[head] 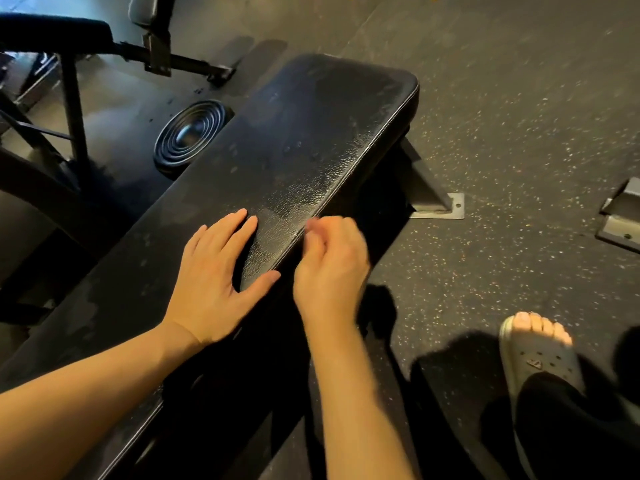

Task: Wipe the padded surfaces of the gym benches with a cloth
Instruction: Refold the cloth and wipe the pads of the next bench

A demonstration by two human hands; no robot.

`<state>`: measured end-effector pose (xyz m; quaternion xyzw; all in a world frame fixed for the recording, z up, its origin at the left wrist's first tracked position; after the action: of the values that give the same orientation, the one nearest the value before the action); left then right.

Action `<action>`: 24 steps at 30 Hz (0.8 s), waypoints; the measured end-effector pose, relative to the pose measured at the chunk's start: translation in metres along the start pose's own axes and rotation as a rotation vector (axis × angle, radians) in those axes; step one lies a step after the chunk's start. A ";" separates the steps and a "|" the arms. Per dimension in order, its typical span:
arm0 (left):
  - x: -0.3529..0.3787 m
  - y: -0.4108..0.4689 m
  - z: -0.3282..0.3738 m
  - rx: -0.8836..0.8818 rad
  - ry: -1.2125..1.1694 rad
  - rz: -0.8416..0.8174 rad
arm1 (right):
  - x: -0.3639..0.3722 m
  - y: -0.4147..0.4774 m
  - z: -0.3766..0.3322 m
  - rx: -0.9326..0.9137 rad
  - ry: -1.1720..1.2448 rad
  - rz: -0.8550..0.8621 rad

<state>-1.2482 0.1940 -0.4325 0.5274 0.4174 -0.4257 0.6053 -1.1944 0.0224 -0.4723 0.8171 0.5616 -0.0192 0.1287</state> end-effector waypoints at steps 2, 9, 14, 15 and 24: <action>0.001 0.000 0.000 0.000 0.003 -0.005 | 0.001 -0.005 -0.009 -0.073 -0.026 0.003; 0.001 0.000 0.000 -0.014 -0.002 -0.020 | -0.002 0.039 0.019 0.134 0.061 0.163; 0.002 -0.001 0.000 -0.010 0.007 -0.021 | -0.002 -0.019 0.013 0.175 0.124 0.090; 0.001 -0.001 0.000 -0.009 0.006 -0.019 | 0.000 -0.005 0.015 0.146 0.094 0.111; 0.001 0.000 -0.001 -0.008 0.001 -0.022 | 0.000 -0.005 0.012 0.142 0.040 0.070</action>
<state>-1.2478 0.1951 -0.4339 0.5204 0.4251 -0.4303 0.6028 -1.1971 0.0213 -0.4850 0.8436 0.5322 -0.0381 0.0600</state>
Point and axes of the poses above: each hand's wrist, its own y-axis towards the middle knuckle, its own x-axis out of the palm, z = x × y, the point moved 9 cm from there along y, towards the middle knuckle, and after that the axes turned 10 degrees about z, right-handed, at the moved point
